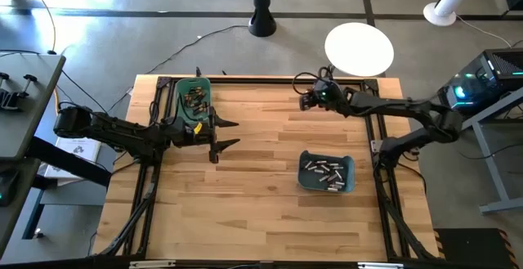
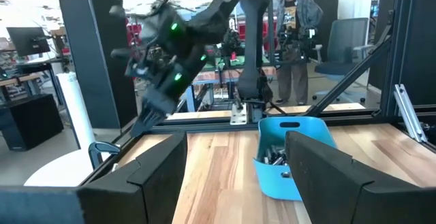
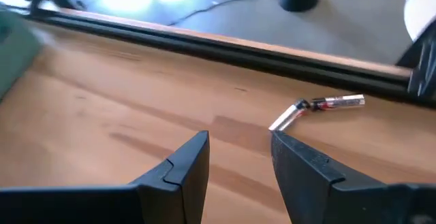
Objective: Sort batteries
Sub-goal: Put the silver battery into the blue bin
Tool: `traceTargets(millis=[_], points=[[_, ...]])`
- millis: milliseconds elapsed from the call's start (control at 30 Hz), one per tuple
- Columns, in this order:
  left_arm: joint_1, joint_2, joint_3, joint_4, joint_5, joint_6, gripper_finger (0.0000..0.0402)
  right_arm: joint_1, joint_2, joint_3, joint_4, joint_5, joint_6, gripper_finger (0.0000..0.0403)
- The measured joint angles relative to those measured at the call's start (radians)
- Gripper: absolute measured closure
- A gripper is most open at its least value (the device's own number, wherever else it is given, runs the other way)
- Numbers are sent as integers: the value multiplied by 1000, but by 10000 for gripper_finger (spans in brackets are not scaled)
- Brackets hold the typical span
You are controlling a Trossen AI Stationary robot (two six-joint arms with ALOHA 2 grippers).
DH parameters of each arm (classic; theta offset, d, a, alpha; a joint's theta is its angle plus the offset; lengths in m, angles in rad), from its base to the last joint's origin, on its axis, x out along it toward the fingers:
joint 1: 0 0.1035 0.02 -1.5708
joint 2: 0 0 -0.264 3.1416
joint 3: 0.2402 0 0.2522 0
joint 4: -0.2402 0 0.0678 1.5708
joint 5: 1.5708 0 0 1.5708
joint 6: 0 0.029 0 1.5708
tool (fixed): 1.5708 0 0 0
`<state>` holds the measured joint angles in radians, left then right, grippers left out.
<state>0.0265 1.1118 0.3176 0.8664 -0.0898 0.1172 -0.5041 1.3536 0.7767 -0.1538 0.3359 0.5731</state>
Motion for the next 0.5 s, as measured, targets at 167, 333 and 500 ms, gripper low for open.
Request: traceTargets(millis=[167, 333, 500], points=[[0, 0, 0, 0, 0, 7, 163, -15, 173, 58, 6, 68, 39, 252], [0, 0, 0, -7, 0, 7, 163, -48, 346, 171, -76, 98, 32, 252], [0, 0, 0, -10, 0, 7, 163, -87, 467, 290, -179, 91, 56, 252]])
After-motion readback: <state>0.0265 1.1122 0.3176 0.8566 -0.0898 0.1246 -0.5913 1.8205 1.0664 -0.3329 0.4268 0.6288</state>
